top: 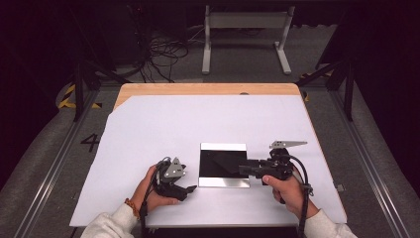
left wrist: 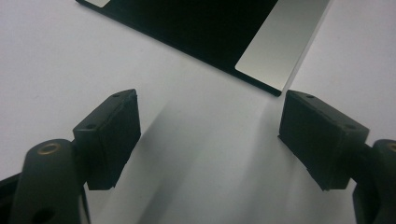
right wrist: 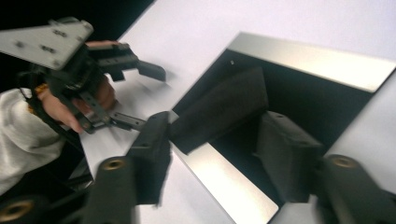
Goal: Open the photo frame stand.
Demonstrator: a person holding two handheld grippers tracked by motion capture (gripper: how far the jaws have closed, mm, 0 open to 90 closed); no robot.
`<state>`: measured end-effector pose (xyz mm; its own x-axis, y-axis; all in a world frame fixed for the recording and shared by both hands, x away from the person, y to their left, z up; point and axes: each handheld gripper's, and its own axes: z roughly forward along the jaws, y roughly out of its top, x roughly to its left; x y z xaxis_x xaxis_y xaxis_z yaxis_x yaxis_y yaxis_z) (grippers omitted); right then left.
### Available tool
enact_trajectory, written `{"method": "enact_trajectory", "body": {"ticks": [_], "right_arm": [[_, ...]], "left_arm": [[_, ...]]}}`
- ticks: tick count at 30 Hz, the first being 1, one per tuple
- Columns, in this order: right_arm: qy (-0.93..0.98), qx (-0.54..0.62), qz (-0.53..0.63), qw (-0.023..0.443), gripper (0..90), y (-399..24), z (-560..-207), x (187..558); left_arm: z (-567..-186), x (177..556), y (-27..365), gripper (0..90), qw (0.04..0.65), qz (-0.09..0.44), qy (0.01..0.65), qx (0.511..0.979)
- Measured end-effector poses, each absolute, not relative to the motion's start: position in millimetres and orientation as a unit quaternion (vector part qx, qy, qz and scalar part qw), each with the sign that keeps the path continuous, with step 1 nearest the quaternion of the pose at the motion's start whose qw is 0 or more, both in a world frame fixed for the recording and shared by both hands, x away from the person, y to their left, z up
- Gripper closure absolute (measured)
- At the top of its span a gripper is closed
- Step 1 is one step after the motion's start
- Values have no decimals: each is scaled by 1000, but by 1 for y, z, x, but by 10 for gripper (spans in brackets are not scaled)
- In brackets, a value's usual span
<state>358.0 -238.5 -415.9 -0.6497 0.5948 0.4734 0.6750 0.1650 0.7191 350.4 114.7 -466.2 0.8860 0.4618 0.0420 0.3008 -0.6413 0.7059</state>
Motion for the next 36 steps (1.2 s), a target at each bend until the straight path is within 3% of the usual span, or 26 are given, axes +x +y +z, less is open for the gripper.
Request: {"method": "enact_trajectory", "body": {"ticks": [5, 14, 27, 36], "right_arm": [[-750, -431, -500, 41, 386, -240, -416, 361], [-750, -434, -494, 64, 374, -229, -425, 365], [-742, -449, -488, 99, 517, -227, -439, 373], [-746, -439, -491, 99, 541, -228, -440, 373]], "left_arm": [[-466, 350, 114, 208, 367, 109, 212, 899], [-466, 351, 113, 208, 366, 110, 211, 900], [-466, 354, 112, 200, 372, 101, 216, 897], [-460, 363, 113, 166, 401, 86, 235, 881]]}}
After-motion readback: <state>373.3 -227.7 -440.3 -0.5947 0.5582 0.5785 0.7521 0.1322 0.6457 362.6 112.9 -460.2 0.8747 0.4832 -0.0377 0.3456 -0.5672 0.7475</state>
